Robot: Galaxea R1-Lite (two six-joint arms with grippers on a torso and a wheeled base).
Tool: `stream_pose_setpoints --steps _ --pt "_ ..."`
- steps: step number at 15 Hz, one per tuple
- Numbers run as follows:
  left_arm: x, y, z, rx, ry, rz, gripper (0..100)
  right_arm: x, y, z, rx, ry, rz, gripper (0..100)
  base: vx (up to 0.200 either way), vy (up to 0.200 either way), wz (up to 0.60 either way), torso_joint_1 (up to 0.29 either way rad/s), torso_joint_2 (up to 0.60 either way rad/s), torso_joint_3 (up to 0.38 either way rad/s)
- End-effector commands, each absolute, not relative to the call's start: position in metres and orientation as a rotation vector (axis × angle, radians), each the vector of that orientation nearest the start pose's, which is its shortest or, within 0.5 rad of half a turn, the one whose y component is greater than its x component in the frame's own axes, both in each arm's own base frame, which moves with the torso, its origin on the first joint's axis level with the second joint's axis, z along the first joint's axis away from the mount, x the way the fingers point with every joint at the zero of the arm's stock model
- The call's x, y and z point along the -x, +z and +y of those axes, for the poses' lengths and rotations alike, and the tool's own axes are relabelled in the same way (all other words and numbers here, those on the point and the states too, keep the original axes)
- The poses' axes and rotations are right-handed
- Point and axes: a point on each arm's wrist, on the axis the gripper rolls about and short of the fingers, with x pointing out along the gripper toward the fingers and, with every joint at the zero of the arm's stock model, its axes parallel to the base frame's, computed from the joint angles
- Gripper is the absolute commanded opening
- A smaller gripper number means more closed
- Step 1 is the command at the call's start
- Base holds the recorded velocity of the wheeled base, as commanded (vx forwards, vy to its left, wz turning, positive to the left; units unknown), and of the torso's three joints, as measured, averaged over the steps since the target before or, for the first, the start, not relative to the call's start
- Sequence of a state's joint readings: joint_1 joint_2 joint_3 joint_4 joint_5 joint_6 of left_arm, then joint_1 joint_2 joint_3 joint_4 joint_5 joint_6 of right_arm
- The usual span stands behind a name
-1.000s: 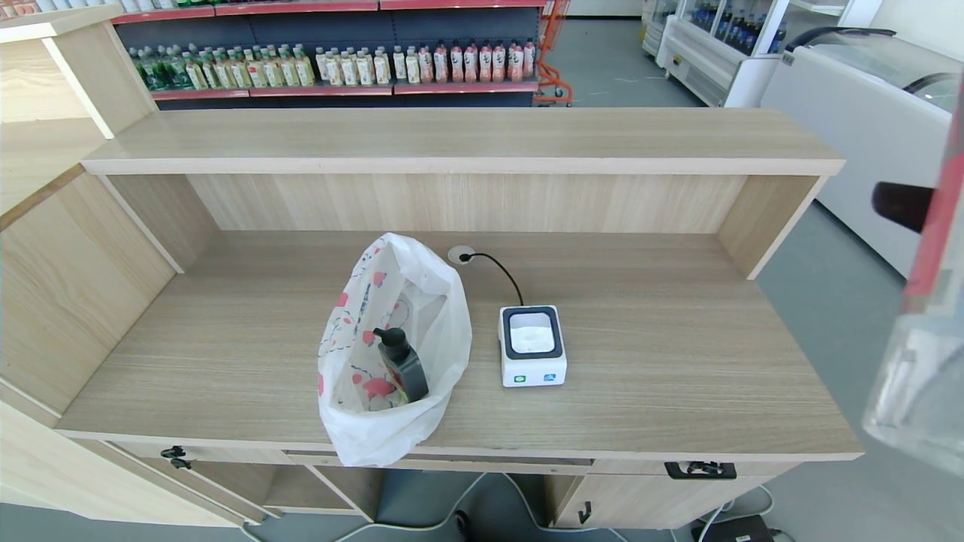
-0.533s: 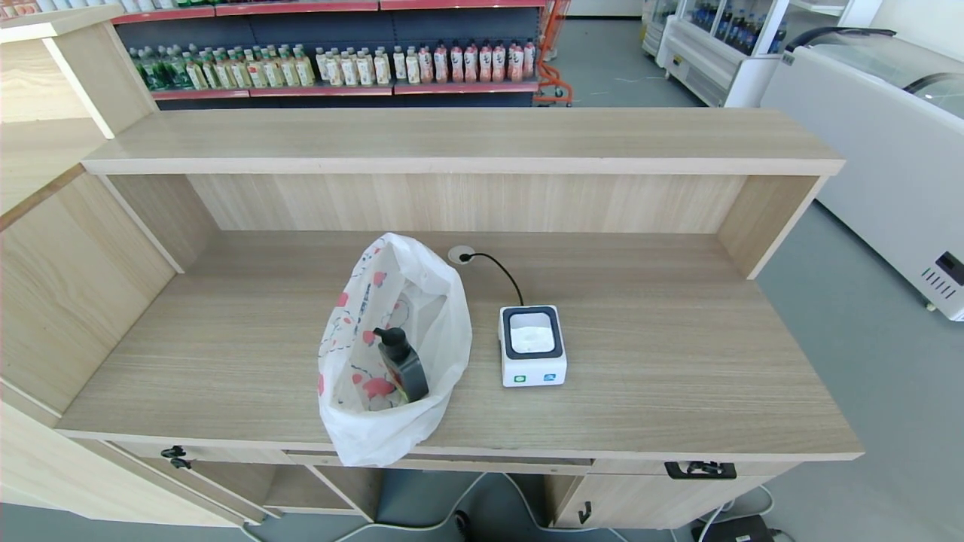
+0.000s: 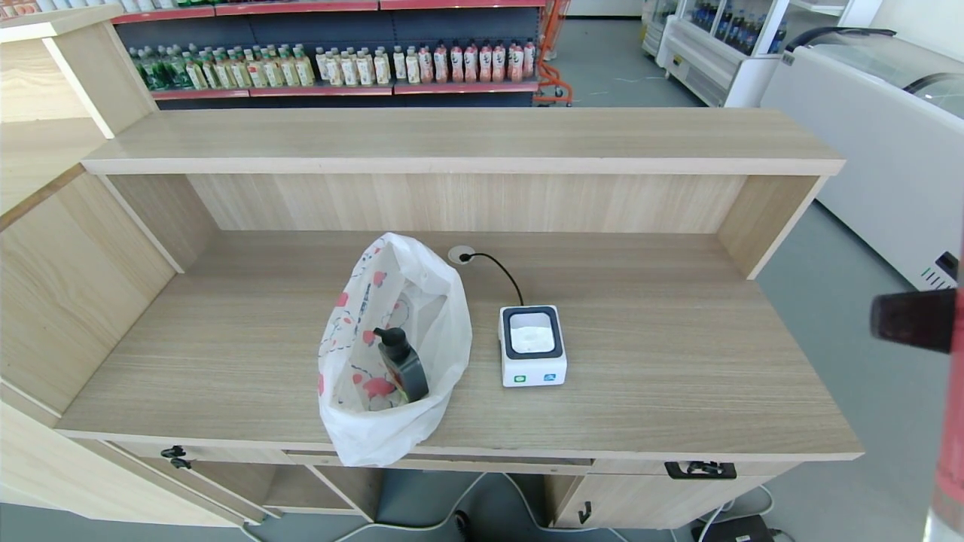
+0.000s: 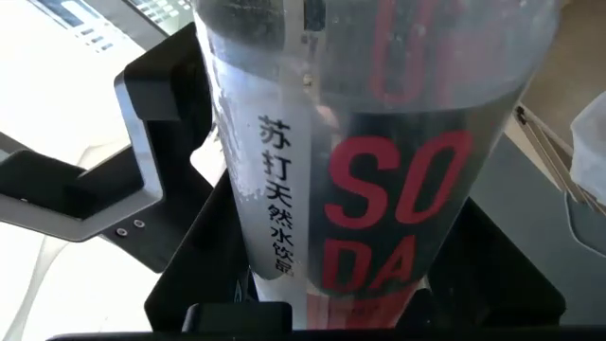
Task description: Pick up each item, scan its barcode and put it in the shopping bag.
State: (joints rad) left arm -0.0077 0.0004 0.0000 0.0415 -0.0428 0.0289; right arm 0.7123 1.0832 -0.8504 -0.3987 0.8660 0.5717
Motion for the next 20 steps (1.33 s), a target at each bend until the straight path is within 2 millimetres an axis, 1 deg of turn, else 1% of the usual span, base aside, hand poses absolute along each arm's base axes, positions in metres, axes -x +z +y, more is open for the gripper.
stream_pose_setpoints --steps 1,10,16,17,19,20 --pt "0.023 0.071 -0.001 -0.028 -0.051 0.041 100 -0.096 0.313 0.106 -0.433 1.58 0.278 0 0.0 0.0 0.0 0.0 0.0 0.0" --pt "0.023 0.071 -0.001 -0.028 -0.051 0.041 100 -0.093 0.316 0.104 -0.43 1.587 0.263 0 0.0 0.0 0.0 0.0 0.0 0.0" --pt "0.023 0.071 -0.001 -0.028 -0.051 0.041 100 -0.09 0.313 0.101 -0.418 1.582 0.251 0 0.0 0.0 0.0 0.0 0.0 0.0" --pt "0.023 0.071 -0.001 -0.028 -0.051 0.041 100 -0.091 0.309 0.1 -0.397 1.572 0.237 0 0.0 0.0 0.0 0.0 0.0 0.0" --pt "0.023 0.071 -0.001 -0.028 -0.051 0.041 100 -0.101 0.292 0.091 -0.299 1.469 0.186 0 0.0 0.0 0.0 0.0 0.0 0.0" --pt "0.023 0.071 -0.001 -0.028 -0.051 0.041 100 -0.111 0.279 0.08 -0.181 1.36 0.139 0 0.0 0.0 0.0 0.0 0.0 0.0"
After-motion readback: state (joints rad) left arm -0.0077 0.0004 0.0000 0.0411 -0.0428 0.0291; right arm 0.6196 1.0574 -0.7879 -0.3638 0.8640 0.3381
